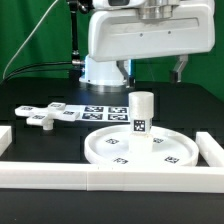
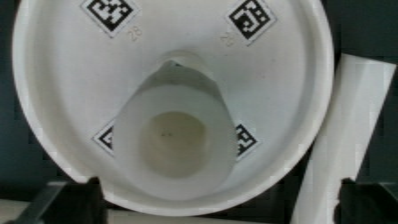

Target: Assemble round table

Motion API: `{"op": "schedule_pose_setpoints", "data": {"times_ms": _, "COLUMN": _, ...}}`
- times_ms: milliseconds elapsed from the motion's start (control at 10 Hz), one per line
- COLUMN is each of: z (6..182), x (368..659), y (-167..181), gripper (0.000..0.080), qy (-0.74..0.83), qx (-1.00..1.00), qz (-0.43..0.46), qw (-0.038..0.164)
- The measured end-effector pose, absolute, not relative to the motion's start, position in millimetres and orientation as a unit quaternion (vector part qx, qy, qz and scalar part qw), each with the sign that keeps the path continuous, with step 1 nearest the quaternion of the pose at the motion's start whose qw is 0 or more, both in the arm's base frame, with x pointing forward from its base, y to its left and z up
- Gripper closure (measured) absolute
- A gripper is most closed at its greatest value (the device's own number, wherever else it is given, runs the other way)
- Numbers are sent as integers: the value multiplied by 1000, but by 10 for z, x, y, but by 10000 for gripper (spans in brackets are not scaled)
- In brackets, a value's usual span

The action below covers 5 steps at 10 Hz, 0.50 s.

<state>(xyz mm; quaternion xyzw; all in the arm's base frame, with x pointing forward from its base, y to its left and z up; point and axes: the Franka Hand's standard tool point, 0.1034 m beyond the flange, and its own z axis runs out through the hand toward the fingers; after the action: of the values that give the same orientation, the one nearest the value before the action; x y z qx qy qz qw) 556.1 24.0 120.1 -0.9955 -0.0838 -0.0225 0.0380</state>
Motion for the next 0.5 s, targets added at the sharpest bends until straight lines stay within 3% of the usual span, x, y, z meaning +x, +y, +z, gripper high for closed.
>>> {"op": "schedule_pose_setpoints", "data": {"times_ms": 500, "z": 928, "x": 5523, "y": 193, "gripper": 151, "qy": -79, "qx": -996, "qz": -34, "qw": 33}}
